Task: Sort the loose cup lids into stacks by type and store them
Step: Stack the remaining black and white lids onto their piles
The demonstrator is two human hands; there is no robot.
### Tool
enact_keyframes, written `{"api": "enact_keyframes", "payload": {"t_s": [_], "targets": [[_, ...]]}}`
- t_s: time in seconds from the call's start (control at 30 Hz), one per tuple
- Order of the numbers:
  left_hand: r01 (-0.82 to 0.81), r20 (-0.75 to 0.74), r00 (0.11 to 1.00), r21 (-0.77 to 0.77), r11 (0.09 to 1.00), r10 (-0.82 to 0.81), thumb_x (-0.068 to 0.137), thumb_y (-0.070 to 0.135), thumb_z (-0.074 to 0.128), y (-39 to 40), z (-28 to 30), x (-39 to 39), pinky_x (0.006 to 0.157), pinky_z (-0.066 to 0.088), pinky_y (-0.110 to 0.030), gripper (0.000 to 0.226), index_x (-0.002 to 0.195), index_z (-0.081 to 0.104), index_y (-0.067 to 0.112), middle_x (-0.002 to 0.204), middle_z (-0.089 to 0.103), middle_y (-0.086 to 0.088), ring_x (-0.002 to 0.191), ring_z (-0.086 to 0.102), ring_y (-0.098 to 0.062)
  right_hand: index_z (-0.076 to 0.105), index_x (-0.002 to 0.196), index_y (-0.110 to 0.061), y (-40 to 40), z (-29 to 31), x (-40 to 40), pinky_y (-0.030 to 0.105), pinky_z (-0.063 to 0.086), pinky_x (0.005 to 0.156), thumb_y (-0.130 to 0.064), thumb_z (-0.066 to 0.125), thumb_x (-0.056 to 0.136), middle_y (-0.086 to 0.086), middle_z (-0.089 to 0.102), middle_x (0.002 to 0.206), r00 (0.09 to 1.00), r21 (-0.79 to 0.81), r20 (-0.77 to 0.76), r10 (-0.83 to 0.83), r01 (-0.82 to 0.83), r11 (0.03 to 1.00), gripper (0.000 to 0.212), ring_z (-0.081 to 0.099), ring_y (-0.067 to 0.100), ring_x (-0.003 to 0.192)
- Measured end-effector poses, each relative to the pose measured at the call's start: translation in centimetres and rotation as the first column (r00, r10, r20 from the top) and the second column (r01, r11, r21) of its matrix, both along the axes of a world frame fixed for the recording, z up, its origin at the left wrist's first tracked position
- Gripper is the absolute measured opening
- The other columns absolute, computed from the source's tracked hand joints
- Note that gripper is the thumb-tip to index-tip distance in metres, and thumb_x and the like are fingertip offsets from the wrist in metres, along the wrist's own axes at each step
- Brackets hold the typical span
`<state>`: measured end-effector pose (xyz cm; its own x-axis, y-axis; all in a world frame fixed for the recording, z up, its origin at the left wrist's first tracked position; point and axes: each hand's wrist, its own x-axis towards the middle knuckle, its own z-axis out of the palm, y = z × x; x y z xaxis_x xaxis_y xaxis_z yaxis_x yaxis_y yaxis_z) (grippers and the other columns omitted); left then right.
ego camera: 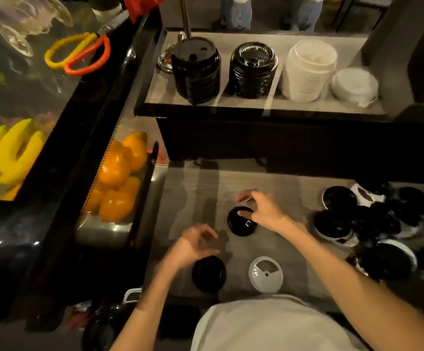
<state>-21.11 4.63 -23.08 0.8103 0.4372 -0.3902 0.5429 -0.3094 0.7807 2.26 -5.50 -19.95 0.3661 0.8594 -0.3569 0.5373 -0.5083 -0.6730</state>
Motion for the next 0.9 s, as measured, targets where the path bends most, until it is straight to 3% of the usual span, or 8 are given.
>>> {"api": "enact_keyframes", "payload": {"t_s": [0.13, 0.27, 0.37, 0.5, 0.63, 0.77, 0.83, 0.9], "targets": [[0.126, -0.205, 0.972, 0.062, 0.99, -0.111, 0.06, 0.028, 0.099, -0.4, -2.5, -1.4, 0.096, 0.051, -0.034, 0.066, 0.115, 0.064, 0.025, 0.115, 0.047, 0.008, 0.111, 0.054, -0.017, 0.053, 0.142, -0.033, -2.2, -2.9, -0.9, 0.052, 0.034, 0.119, -0.027, 0.088, 0.08, 0.0, 0.043, 0.156, 0.988, -0.119, 0.129, 0.082, -0.067, 0.991, 0.072, 0.037, 0.031, 0.146], [0.204, -0.326, 0.935, 0.172, 0.964, -0.14, 0.065, 0.024, 0.095, -1.1, -3.6, -1.8, 0.096, 0.048, -0.035, 0.062, 0.116, 0.06, 0.026, 0.12, 0.043, 0.007, 0.113, 0.048, -0.018, 0.029, 0.161, -0.034, -3.2, -3.7, -1.3, 0.049, 0.023, 0.124, -0.024, 0.086, 0.081, -0.005, 0.027, 0.168, 0.964, -0.122, 0.148, 0.223, -0.206, 0.971, 0.098, 0.022, 0.024, 0.155], [0.073, -0.255, 0.967, 0.19, 0.979, -0.023, 0.067, 0.027, 0.093, -1.1, -4.5, -1.7, 0.095, 0.048, -0.037, 0.051, 0.108, 0.063, 0.025, 0.115, 0.048, 0.004, 0.108, 0.054, -0.02, 0.025, 0.161, -0.037, -3.7, -4.5, -1.3, 0.044, 0.021, 0.122, -0.025, 0.082, 0.084, -0.009, 0.027, 0.167, 0.929, -0.138, 0.227, 0.294, -0.268, 0.954, 0.096, 0.025, 0.022, 0.153], [-0.303, -0.064, 0.944, 0.208, 0.93, 0.322, 0.079, 0.025, 0.087, -1.8, -5.0, -0.5, 0.083, 0.05, -0.035, 0.036, 0.106, 0.065, 0.016, 0.105, 0.05, 0.0, 0.095, 0.059, -0.023, 0.033, 0.159, -0.035, -4.7, -4.6, -1.0, 0.04, 0.028, 0.116, -0.04, 0.079, 0.087, -0.005, 0.038, 0.159, 0.903, -0.144, 0.347, 0.254, -0.217, 0.966, 0.085, 0.036, 0.025, 0.144], [-0.285, -0.007, 0.956, 0.229, 0.931, 0.295, 0.067, 0.044, 0.092, -1.8, -5.1, 0.0, 0.087, 0.045, -0.031, 0.075, 0.13, 0.061, 0.017, 0.123, 0.048, -0.003, 0.11, 0.048, -0.016, 0.029, 0.16, -0.037, -5.6, -4.0, -0.3, 0.043, 0.028, 0.115, -0.061, 0.076, 0.082, 0.002, 0.033, 0.16, 0.922, -0.18, 0.354, 0.156, -0.097, 0.979, 0.094, 0.039, 0.031, 0.141], [-0.044, -0.095, 0.992, 0.341, 0.939, 0.081, 0.062, 0.03, 0.096, -2.0, -5.0, 0.2, 0.101, 0.048, -0.048, 0.094, 0.145, 0.052, 0.029, 0.142, 0.039, -0.001, 0.128, 0.036, -0.026, 0.021, 0.163, -0.038, -6.2, -3.7, 0.9, 0.044, 0.019, 0.12, -0.044, 0.082, 0.082, -0.013, 0.016, 0.17, 0.877, -0.257, 0.309, 0.367, -0.295, 0.921, 0.101, 0.019, 0.027, 0.153], [-0.073, -0.021, 0.996, 0.37, 0.926, 0.087, 0.059, 0.023, 0.096, -2.1, -5.3, 0.6, 0.099, 0.049, -0.052, 0.089, 0.139, 0.055, 0.027, 0.137, 0.046, 0.0, 0.124, 0.041, -0.027, 0.024, 0.162, -0.039, -6.4, -3.8, 1.0, 0.044, 0.019, 0.122, -0.024, 0.079, 0.087, -0.015, 0.019, 0.169, 0.87, -0.271, 0.303, 0.389, -0.312, 0.911, 0.094, 0.02, 0.025, 0.153], [-0.171, 0.076, 0.985, 0.227, 0.959, 0.157, 0.057, 0.016, 0.096, -2.3, -5.2, 1.1, 0.1, 0.05, -0.048, 0.085, 0.13, 0.053, 0.024, 0.129, 0.053, 0.001, 0.121, 0.048, -0.023, 0.032, 0.159, -0.037, -6.8, -4.3, 1.1, 0.042, 0.023, 0.123, -0.015, 0.077, 0.088, -0.012, 0.028, 0.165, 0.888, -0.234, 0.306, 0.343, -0.279, 0.931, 0.087, 0.03, 0.025, 0.147]]}}
